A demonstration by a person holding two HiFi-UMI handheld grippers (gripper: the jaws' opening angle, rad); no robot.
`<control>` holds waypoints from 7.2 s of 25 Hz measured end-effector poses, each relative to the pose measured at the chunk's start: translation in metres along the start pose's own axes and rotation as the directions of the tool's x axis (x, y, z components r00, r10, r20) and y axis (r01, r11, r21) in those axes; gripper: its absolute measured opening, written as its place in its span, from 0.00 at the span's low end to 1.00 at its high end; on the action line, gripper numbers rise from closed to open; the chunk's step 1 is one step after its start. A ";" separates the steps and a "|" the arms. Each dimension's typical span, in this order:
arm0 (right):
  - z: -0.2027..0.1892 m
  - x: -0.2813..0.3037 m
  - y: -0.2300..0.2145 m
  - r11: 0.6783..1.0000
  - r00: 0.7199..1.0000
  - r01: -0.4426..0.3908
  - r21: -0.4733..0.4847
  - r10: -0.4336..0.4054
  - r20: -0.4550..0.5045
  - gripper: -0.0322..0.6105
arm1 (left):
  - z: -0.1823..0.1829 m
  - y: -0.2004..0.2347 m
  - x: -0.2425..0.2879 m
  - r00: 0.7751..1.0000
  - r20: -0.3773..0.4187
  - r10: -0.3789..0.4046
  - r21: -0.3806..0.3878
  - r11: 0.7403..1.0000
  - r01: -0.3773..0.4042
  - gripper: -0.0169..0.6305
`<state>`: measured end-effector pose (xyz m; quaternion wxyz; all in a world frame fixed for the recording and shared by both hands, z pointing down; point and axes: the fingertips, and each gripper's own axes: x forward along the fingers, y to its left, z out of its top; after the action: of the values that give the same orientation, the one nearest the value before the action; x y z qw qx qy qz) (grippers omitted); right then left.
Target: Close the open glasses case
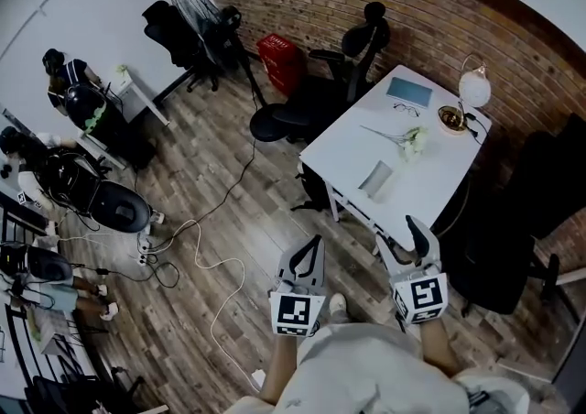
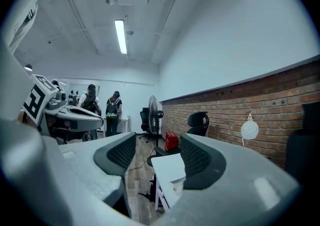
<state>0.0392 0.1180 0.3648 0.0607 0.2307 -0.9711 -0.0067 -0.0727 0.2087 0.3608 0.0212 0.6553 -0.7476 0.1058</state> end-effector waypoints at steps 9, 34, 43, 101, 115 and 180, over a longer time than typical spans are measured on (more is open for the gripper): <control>0.002 0.033 -0.003 0.997 0.997 0.078 0.002 -0.078 -0.021 0.49 | -0.001 0.034 0.031 0.998 0.022 -0.058 -0.005 0.998 0.058 0.03; -0.006 0.068 -0.005 0.979 0.976 0.204 -0.003 -0.203 -0.072 0.49 | -0.008 0.069 0.073 0.983 0.053 -0.177 -0.018 0.984 0.178 0.03; -0.002 0.091 -0.019 0.979 0.978 0.202 -0.003 -0.202 -0.053 0.49 | -0.003 0.078 0.098 0.982 0.052 -0.180 -0.005 0.984 0.180 0.03; -0.164 0.219 -0.245 0.917 0.874 0.369 0.154 -0.286 -0.393 0.49 | -0.086 0.010 0.400 0.875 -0.217 -0.432 -0.004 0.897 0.442 0.03; -0.221 0.202 -0.240 0.852 0.789 0.494 0.174 -0.356 -0.501 0.49 | -0.142 -0.016 0.414 0.776 -0.326 -0.539 -0.002 0.822 0.570 0.03; -0.338 0.218 -0.195 0.743 0.656 0.619 0.255 -0.310 -0.688 0.49 | -0.288 -0.091 0.407 0.419 -0.572 -0.705 -0.131 0.583 0.802 0.03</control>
<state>-0.0259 -0.1491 0.7176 0.3058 0.4763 -0.7732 0.2861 -0.0714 -0.1459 0.7235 0.2345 0.8557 -0.3173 0.3348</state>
